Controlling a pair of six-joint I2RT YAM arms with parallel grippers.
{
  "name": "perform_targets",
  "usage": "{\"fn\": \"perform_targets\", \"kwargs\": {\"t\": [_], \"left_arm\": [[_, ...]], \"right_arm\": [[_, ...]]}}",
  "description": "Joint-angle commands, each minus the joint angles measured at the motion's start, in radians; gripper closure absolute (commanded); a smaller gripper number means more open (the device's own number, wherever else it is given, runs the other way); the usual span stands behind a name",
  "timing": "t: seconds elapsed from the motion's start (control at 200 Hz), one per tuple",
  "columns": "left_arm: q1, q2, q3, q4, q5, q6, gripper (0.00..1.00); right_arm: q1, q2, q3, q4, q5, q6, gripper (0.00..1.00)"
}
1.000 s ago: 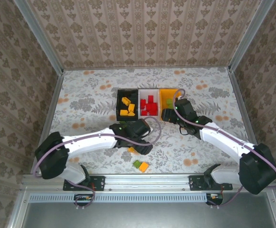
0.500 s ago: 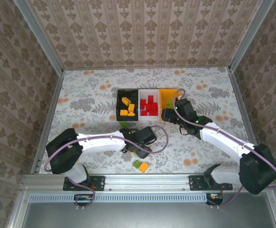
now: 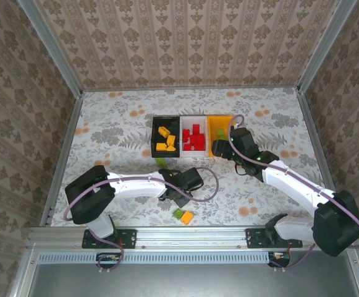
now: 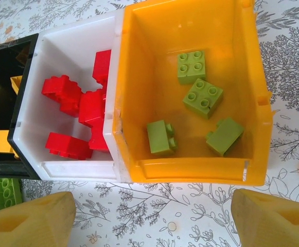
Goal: Sort the legos into containers by color
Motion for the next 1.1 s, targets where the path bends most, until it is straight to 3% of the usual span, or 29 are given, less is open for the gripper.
{"fn": "perform_targets", "kwargs": {"t": [0.0, 0.105, 0.275, 0.565, 0.885, 1.095], "left_arm": [[-0.009, -0.005, -0.001, -0.016, -0.018, 0.011, 0.66], [-0.009, -0.018, 0.018, -0.005, -0.022, 0.012, 0.75], [0.001, -0.024, 0.070, 0.039, -0.017, 0.018, 0.79], [0.125, 0.053, 0.320, 0.203, 0.141, 0.007, 0.86], [0.238, 0.395, 0.754, 0.180, 0.170, 0.009, 0.84], [0.280, 0.510, 0.927, 0.144, 0.180, -0.025, 0.64]], "right_arm": [[-0.008, -0.036, -0.005, -0.023, 0.044, -0.004, 0.20], [-0.016, -0.058, -0.017, -0.037, 0.082, 0.017, 0.20], [-0.042, -0.127, -0.053, -0.062, 0.147, 0.045, 0.20], [-0.096, -0.226, -0.122, -0.090, 0.164, 0.080, 0.20], [-0.117, -0.256, -0.135, -0.121, 0.144, 0.080, 0.20], [-0.118, -0.275, -0.132, -0.140, 0.125, 0.065, 0.19]]}}
